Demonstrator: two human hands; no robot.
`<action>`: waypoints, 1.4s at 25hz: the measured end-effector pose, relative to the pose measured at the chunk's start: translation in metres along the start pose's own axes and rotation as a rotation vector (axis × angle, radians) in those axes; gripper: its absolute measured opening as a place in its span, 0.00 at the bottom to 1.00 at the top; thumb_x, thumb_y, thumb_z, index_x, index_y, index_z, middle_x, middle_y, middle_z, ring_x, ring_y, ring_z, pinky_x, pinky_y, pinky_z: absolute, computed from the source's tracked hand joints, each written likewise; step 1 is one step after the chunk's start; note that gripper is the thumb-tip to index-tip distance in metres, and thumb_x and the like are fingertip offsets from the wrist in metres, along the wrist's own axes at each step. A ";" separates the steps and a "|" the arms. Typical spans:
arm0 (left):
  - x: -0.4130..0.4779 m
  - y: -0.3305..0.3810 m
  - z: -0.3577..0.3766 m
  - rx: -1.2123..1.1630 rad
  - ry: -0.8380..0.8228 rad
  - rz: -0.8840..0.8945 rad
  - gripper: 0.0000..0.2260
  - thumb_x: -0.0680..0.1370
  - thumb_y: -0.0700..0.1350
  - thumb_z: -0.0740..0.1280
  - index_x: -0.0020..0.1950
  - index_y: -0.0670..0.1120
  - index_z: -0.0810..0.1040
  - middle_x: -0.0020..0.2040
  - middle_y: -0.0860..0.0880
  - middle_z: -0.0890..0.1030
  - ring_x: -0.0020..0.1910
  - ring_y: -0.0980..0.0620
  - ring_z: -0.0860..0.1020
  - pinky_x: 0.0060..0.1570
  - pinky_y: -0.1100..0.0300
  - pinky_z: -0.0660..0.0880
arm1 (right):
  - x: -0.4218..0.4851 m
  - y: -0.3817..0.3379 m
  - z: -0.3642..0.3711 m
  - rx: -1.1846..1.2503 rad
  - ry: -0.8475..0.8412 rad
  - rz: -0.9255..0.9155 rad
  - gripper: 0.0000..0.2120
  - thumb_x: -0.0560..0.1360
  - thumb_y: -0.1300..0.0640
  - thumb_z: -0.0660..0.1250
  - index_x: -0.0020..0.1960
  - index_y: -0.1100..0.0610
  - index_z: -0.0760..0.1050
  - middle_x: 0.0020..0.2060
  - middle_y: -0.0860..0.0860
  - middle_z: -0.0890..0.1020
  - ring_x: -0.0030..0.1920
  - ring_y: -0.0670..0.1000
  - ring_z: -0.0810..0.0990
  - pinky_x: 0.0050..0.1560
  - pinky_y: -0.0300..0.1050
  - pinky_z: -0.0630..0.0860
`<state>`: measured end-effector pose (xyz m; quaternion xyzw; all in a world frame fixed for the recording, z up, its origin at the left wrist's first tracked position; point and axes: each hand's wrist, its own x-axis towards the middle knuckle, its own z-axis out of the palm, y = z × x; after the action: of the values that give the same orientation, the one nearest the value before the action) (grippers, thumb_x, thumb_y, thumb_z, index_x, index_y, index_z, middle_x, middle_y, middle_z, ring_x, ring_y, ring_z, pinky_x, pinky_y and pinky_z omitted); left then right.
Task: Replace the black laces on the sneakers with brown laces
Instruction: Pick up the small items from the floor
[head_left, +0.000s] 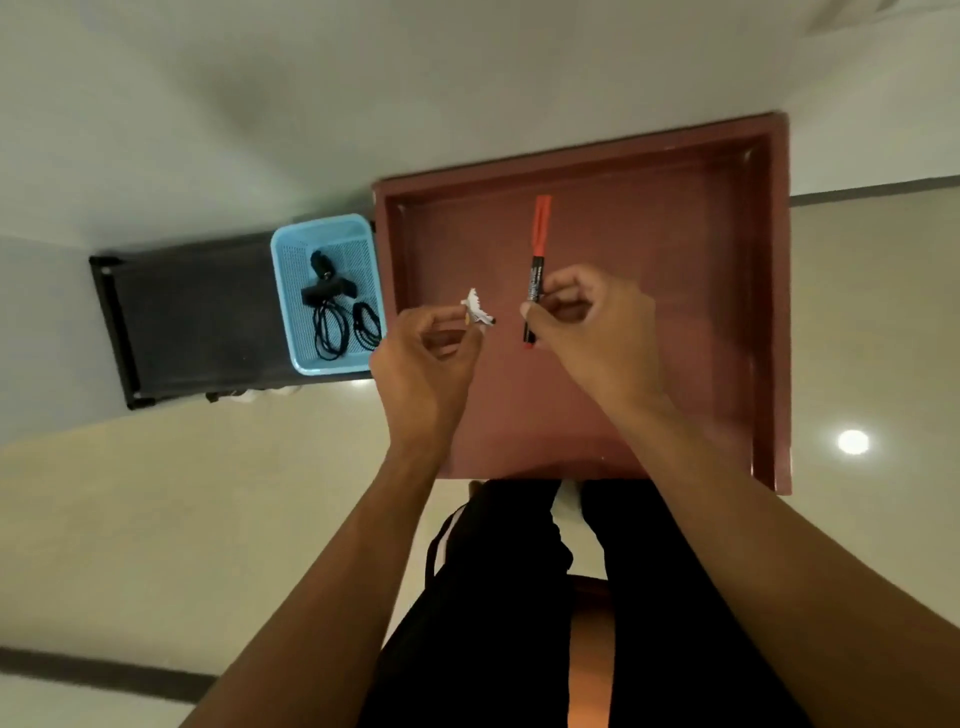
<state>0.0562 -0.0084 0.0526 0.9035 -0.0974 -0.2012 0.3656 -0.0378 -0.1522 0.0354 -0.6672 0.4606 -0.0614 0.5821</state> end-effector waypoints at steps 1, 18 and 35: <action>0.001 -0.011 -0.012 -0.001 0.038 -0.039 0.09 0.75 0.45 0.79 0.54 0.48 0.86 0.47 0.57 0.86 0.43 0.64 0.84 0.45 0.69 0.80 | -0.001 -0.005 0.016 -0.024 -0.048 -0.036 0.09 0.73 0.55 0.80 0.52 0.53 0.85 0.40 0.43 0.86 0.37 0.41 0.86 0.43 0.45 0.86; 0.105 -0.156 -0.067 0.134 0.303 -0.281 0.08 0.77 0.46 0.76 0.55 0.46 0.87 0.50 0.51 0.87 0.48 0.55 0.84 0.54 0.56 0.83 | 0.050 -0.049 0.223 -0.542 -0.384 -0.298 0.05 0.72 0.59 0.79 0.43 0.55 0.83 0.38 0.49 0.84 0.39 0.47 0.84 0.39 0.47 0.84; 0.146 -0.178 -0.055 0.447 0.111 -0.241 0.16 0.78 0.37 0.74 0.66 0.40 0.80 0.65 0.39 0.80 0.62 0.42 0.81 0.61 0.52 0.78 | 0.081 -0.049 0.283 -1.032 -0.359 -0.512 0.09 0.81 0.65 0.68 0.61 0.61 0.78 0.59 0.56 0.81 0.58 0.54 0.82 0.48 0.41 0.74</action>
<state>0.2166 0.1057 -0.0784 0.9766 -0.0108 -0.1671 0.1352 0.2099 -0.0095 -0.0498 -0.9531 0.1502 0.1455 0.2187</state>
